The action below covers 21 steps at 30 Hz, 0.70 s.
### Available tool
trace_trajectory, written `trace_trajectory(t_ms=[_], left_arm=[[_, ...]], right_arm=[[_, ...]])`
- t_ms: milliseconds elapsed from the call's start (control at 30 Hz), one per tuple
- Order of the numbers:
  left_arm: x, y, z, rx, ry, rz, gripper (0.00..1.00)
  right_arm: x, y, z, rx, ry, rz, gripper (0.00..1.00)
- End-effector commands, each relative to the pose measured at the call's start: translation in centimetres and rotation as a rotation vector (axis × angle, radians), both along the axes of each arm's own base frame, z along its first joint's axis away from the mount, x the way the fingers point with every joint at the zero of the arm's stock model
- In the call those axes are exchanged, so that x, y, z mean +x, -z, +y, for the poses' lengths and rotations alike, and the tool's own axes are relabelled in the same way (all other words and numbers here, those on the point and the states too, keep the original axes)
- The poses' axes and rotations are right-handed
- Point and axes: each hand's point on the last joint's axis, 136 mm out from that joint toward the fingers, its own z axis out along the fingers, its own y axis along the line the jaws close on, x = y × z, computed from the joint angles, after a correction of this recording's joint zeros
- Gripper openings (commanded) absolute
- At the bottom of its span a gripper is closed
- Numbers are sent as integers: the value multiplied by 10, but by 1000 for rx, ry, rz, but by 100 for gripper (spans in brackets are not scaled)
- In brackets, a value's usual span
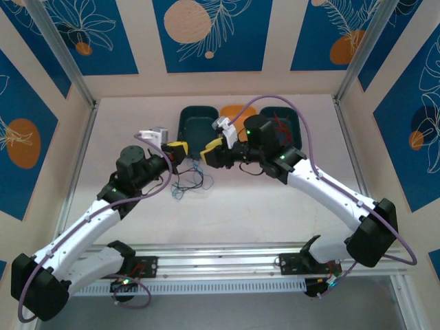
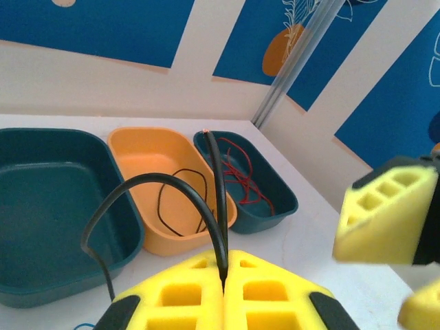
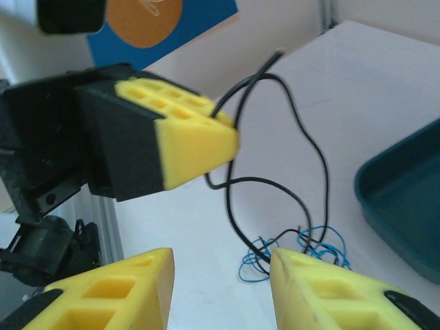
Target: Untangle the cables
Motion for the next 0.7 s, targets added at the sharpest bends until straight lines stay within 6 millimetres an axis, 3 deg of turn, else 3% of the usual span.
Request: trace_trajectory(t_ms=[0,467,567,667], left_arm=[[-3,-19,-3,-80,39,-3,0],[-7,-20,-3,-139,71,44,0],[-7,-21,-4,-145,82,50,0],[-7,-21,-2,-145,77,56,3]], right_arm=[[-6,10,16,-7,-58,-57,42],[12,51,40,-124,-62,-72,42],[15,54,41,-134,-53,-68,29],[14,47,41,-125,-55,-76,4]])
